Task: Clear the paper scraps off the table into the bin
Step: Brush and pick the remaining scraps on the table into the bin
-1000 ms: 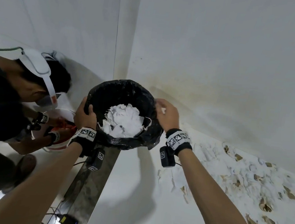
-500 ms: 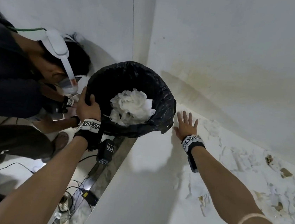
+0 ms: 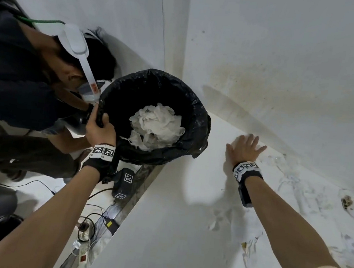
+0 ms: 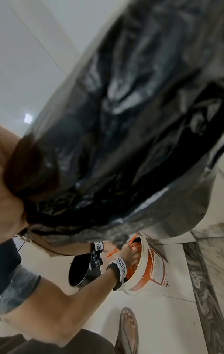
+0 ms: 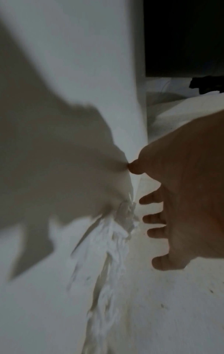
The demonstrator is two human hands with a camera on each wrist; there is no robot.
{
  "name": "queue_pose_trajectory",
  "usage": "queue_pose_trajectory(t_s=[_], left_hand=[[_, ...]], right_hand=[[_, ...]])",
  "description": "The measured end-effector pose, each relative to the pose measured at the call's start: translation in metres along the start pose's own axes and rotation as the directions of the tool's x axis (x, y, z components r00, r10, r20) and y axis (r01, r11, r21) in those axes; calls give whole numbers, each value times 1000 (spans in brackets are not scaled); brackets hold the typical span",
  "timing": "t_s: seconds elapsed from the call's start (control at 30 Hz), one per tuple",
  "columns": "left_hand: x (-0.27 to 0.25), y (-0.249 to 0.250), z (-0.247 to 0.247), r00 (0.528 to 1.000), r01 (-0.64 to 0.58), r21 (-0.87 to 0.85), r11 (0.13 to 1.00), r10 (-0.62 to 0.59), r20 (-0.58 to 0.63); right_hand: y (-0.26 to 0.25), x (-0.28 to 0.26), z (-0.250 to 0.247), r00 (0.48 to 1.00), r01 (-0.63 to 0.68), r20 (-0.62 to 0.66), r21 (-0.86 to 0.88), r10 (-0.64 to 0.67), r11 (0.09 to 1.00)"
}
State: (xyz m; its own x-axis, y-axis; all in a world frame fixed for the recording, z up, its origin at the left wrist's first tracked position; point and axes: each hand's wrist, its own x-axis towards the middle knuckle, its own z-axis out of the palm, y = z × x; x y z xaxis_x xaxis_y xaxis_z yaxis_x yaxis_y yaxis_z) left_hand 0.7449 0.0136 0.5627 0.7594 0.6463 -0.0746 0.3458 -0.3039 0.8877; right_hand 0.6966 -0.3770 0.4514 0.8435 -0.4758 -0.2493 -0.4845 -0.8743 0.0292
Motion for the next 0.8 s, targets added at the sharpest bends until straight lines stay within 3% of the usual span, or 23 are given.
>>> queue_pose_trajectory(t_s=[0.1, 0.27, 0.37, 0.43, 0.57, 0.73, 0.8], left_hand=[[-4, 3, 0, 1000, -20, -21, 1000, 20, 0], [-10, 19, -6, 998, -57, -42, 997, 58, 13], [-21, 30, -7, 998, -66, -34, 997, 67, 17], [-31, 37, -6, 994, -103, -24, 994, 104, 35], [-48, 45, -6, 990, -110, 18, 994, 109, 87], [-77, 51, -6, 980, -154, 133, 979, 134, 146], [-82, 48, -6, 971, -171, 72, 983, 155, 184]], right_hand=[[-10, 4, -7, 993, 116, -14, 15, -116, 993], [33, -5, -9, 985, -4, 174, -86, 19, 996], [66, -24, -7, 949, -130, 302, 103, 94, 986], [72, -46, -4, 933, -158, 353, 239, 66, 958], [61, -95, 1, 933, -62, 358, 288, -47, 956], [55, -148, 25, 895, 102, 391, 292, -216, 951], [57, -168, 34, 900, 178, 356, 227, -252, 957]])
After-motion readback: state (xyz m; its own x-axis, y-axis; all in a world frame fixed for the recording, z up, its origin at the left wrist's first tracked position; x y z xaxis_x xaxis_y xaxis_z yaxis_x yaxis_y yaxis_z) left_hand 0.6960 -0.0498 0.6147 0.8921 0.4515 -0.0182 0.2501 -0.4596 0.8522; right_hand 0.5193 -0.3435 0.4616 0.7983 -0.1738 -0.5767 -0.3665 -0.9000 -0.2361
